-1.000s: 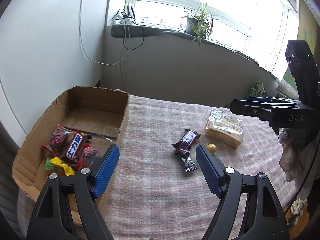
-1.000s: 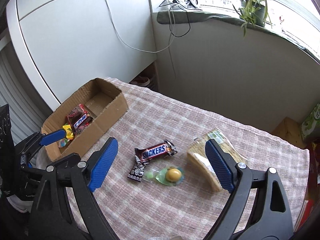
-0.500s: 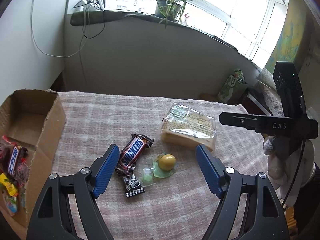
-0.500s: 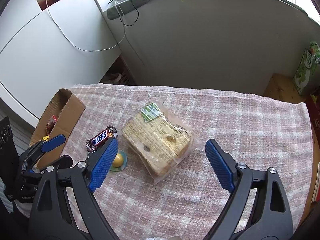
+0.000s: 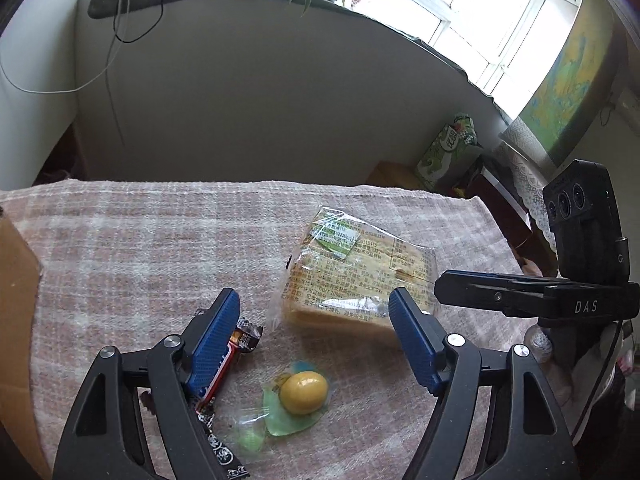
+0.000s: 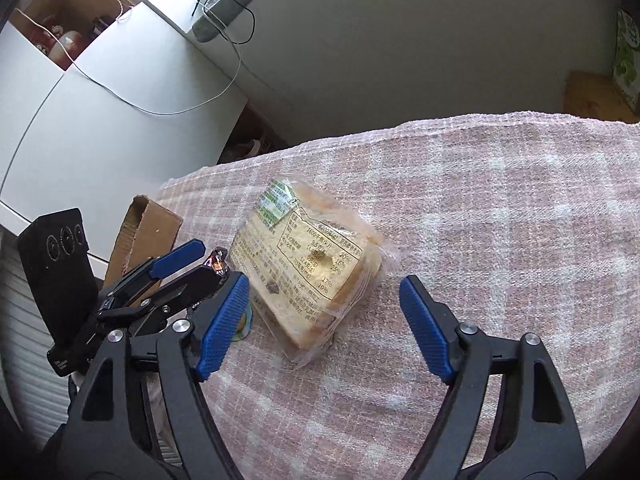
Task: Organize snacks
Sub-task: 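Move the right gripper to the bread loaf and close on it, then lift the bread loaf with the right gripper and carry it over the box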
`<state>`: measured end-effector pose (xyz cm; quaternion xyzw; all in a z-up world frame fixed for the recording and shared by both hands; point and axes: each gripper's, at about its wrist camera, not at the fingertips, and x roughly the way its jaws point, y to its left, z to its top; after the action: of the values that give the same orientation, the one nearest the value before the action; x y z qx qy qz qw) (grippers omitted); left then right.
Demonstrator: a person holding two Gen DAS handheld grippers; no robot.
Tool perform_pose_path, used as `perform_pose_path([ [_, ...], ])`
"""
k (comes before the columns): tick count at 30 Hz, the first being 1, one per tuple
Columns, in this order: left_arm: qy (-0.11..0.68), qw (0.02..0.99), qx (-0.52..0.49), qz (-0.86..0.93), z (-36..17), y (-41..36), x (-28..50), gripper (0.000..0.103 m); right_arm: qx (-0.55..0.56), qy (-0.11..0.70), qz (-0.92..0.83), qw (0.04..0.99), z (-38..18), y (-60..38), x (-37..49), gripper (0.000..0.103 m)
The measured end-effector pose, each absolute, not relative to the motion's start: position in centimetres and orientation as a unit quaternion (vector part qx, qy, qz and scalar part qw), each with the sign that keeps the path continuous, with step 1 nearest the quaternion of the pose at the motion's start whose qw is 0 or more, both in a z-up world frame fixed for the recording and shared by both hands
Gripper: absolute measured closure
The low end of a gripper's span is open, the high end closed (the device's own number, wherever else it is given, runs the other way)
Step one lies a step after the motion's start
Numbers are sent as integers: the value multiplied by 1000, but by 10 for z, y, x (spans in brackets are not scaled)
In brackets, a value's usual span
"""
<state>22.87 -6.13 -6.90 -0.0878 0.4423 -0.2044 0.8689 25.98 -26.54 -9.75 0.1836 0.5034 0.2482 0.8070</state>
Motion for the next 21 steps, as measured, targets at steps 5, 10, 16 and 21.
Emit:
perform_pose_path([
  [5,463,855,-82,-217,-81,-69,243,39,206,514,257,792,-107,-266,266,41],
  [10,466,849,-86,-232,-86,-70,245,46,200,522,256,789,-113,-261,270,49],
  [16,465,850,-85,-234,-85,-70,244,51,200,519,254,791,-112,-263,269,57],
  [21,460,853,-82,-231,-80,-68,238,52,192,516,250,797,-105,-255,266,58],
])
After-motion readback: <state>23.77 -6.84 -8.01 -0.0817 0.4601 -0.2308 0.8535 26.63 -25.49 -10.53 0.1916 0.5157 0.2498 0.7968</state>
